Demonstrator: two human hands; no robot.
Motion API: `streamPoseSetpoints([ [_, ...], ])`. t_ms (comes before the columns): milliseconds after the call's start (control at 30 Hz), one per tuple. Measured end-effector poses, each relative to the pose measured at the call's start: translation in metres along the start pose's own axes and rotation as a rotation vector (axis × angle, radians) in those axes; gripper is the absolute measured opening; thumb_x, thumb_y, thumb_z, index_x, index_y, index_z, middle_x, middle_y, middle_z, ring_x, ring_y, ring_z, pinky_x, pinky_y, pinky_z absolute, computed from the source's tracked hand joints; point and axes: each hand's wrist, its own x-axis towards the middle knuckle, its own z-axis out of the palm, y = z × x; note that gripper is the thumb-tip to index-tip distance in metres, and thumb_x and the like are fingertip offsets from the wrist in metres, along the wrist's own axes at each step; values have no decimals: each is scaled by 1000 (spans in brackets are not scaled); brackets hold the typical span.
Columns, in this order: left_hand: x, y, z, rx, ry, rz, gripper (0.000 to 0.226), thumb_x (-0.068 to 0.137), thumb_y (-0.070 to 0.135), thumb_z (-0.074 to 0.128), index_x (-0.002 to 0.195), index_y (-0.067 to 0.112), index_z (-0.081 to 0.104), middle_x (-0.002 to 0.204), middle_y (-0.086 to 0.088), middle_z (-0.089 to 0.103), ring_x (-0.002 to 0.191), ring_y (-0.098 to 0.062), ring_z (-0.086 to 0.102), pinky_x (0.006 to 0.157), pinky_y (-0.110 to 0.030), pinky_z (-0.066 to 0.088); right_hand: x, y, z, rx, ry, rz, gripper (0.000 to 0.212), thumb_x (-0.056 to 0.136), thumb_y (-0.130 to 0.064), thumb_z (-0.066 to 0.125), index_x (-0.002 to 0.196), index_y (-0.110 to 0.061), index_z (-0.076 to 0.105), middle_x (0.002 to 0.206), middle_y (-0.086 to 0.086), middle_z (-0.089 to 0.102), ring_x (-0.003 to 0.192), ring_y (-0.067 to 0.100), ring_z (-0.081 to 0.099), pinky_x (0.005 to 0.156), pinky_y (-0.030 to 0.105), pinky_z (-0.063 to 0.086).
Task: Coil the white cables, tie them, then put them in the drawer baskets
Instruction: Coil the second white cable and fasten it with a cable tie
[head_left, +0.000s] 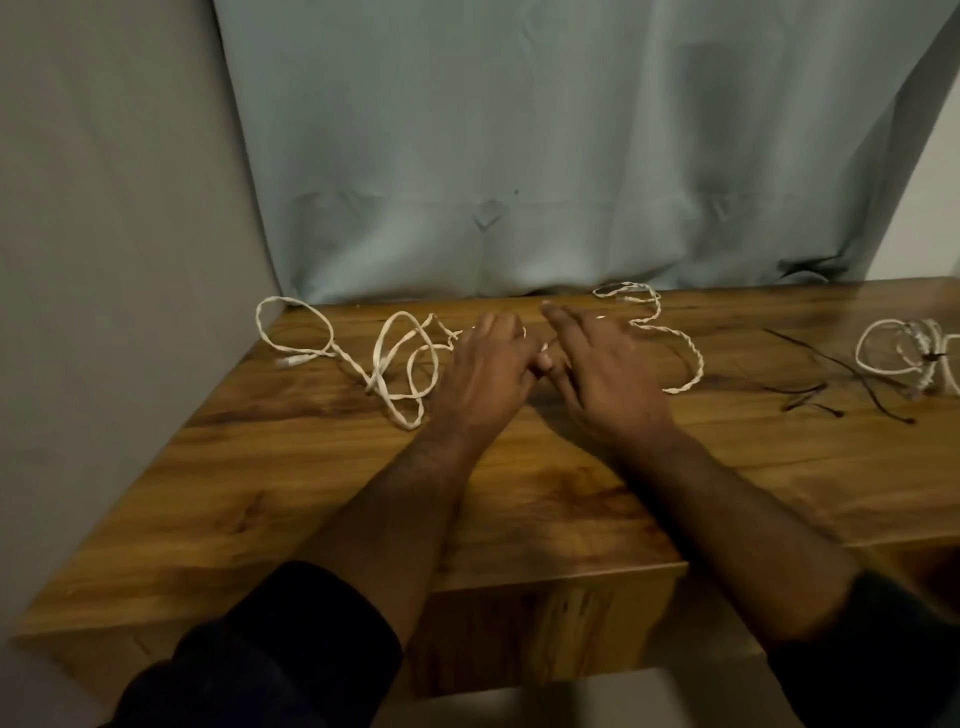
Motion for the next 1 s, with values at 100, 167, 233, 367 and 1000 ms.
streamPoseSetpoints([
  [100, -2, 1, 2, -61, -40, 69, 9, 90, 22, 61, 91, 14, 59, 95, -11, 59, 90, -31, 55, 75, -42, 41, -3, 7, 6, 129, -95, 31, 36, 108, -39, 38, 106, -13, 63, 100, 5, 59, 91, 25, 54, 76, 38, 39],
  [167, -3, 1, 0, -139, -69, 44, 11, 90, 26, 56, 84, 22, 48, 84, -6, 60, 81, -30, 57, 69, -37, 35, -3, 14, 1, 299, 19, 137, 30, 109, -34, 41, 88, -17, 55, 86, 0, 52, 81, 18, 47, 72, 37, 36],
  [233, -6, -1, -1, -256, -80, -57, 16, 90, 20, 57, 82, 26, 44, 73, 4, 56, 73, -26, 57, 62, -34, 31, -5, 17, -7, 520, 187, 344, 33, 111, -34, 40, 85, -15, 52, 83, 0, 50, 79, 15, 47, 71, 34, 39],
  [367, -7, -7, -4, -336, -13, -299, 21, 100, 29, 59, 82, 28, 47, 67, 8, 51, 67, -21, 54, 57, -35, 21, -3, 30, -19, 1062, 486, 904, 41, 108, -45, 43, 95, -12, 63, 86, 5, 58, 77, 13, 57, 84, 34, 52],
  [1000, 0, 25, -18, -123, 260, -204, 33, 89, -10, 54, 118, 5, 48, 111, -16, 56, 92, -27, 56, 69, -39, 49, -17, -14, -28, 645, 131, 124, 47, 110, -39, 31, 109, -11, 69, 96, -10, 67, 93, 8, 65, 80, 30, 48],
])
